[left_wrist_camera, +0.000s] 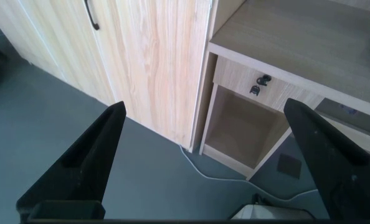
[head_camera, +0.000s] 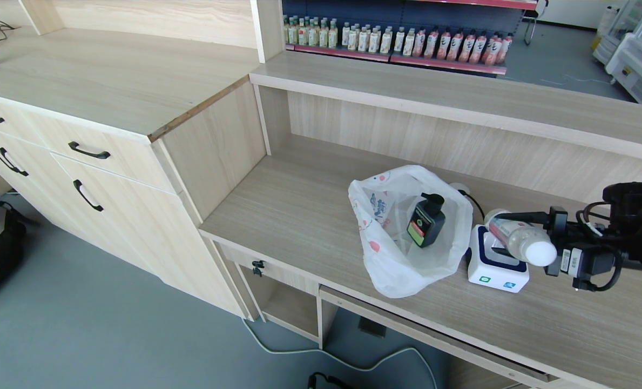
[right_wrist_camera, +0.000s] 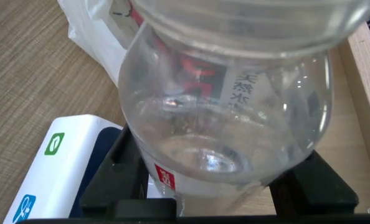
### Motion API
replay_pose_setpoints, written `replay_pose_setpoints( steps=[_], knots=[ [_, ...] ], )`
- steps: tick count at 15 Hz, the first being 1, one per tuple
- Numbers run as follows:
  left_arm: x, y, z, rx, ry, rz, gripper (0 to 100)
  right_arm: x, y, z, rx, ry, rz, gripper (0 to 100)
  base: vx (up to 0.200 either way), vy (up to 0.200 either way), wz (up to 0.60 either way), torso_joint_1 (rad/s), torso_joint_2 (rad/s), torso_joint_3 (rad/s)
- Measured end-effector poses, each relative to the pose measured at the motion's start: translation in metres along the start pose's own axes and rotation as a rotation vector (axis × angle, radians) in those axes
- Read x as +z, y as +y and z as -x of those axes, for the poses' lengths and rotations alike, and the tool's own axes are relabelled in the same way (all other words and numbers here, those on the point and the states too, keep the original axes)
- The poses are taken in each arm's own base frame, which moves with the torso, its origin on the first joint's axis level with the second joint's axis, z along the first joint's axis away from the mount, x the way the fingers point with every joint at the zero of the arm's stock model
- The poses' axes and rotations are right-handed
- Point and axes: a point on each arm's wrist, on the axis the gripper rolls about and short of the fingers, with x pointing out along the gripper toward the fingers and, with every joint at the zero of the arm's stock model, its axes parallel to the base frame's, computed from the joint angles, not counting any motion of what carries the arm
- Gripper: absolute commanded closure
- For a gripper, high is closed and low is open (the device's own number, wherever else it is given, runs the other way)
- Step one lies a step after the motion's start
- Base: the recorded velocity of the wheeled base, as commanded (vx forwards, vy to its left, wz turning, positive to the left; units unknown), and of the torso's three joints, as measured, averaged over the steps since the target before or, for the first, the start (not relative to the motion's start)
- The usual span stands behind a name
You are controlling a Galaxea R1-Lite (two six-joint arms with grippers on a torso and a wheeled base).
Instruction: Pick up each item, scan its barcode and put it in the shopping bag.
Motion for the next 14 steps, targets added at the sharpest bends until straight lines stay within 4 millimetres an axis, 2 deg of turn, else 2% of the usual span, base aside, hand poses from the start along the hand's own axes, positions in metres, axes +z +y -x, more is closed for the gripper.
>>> replay_pose_setpoints(
  steps=[10,12,14],
  knots=[
    [0.000,0.000,0.000,0.000,0.000,0.000,0,0.004,-0.007,0.003,-0.008,0.005,0.001,100,0.000,0.000,0.00,0.000,0.00,0.000],
    [0.000,0.000,0.000,0.000,0.000,0.000,0,0.007,-0.013,0.005,-0.015,0.008,-0.017,100,0.000,0.000,0.00,0.000,0.00,0.000],
    [0.000,0.000,0.000,0.000,0.000,0.000,0,0.019,-0.030,0.013,-0.036,0.015,-0.129,100,0.000,0.000,0.00,0.000,0.00,0.000]
  ],
)
